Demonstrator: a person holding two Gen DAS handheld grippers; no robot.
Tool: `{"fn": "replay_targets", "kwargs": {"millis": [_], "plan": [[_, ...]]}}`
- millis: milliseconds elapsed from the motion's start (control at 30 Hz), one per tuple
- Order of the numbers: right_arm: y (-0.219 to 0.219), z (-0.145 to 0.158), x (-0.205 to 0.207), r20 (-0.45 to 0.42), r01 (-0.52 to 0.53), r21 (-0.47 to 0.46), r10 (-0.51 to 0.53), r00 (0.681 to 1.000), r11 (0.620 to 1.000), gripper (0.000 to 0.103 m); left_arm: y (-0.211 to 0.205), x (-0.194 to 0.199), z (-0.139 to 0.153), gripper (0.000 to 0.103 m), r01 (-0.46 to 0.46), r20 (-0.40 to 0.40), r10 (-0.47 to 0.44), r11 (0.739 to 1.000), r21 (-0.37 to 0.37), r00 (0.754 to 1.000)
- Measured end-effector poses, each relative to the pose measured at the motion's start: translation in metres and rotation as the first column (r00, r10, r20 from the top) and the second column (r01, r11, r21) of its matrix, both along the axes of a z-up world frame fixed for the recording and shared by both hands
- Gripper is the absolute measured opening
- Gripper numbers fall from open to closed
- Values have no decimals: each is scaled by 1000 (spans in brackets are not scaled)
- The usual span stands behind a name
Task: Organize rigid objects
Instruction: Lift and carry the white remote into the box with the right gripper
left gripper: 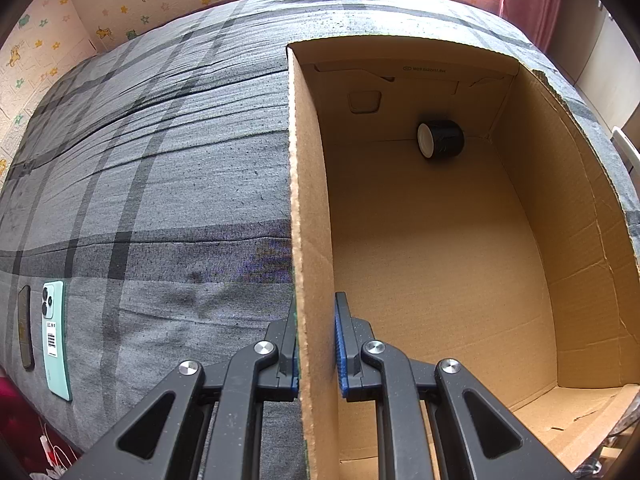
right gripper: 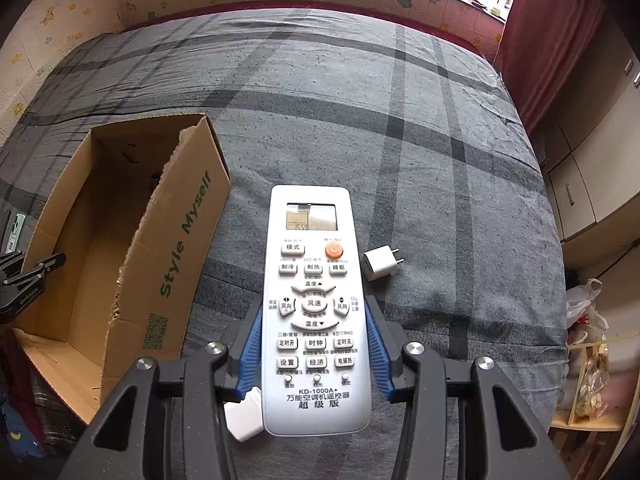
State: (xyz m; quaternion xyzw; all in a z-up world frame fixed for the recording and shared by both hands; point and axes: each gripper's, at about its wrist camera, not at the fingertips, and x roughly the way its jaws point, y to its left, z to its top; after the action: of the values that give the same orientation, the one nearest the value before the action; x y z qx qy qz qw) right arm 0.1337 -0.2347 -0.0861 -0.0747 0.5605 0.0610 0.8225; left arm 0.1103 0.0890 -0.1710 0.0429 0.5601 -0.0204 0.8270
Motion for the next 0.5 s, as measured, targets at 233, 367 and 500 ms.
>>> {"fn": "replay_targets", "kwargs": {"millis": [233,367,500], "plan": [[33,17,5,39,-65,8,65,997,998,50,0,0,0,15,0,0,0,1000,0,1000],[55,22,7,55,-100,27,98,994,995,50,0,0,1,15,0,0,0,1000,-2,1000],[79,24,8,60,-140,46,137,989,989,50,0,0,0,15,2,-1,-2,1000,1,1000]]}}
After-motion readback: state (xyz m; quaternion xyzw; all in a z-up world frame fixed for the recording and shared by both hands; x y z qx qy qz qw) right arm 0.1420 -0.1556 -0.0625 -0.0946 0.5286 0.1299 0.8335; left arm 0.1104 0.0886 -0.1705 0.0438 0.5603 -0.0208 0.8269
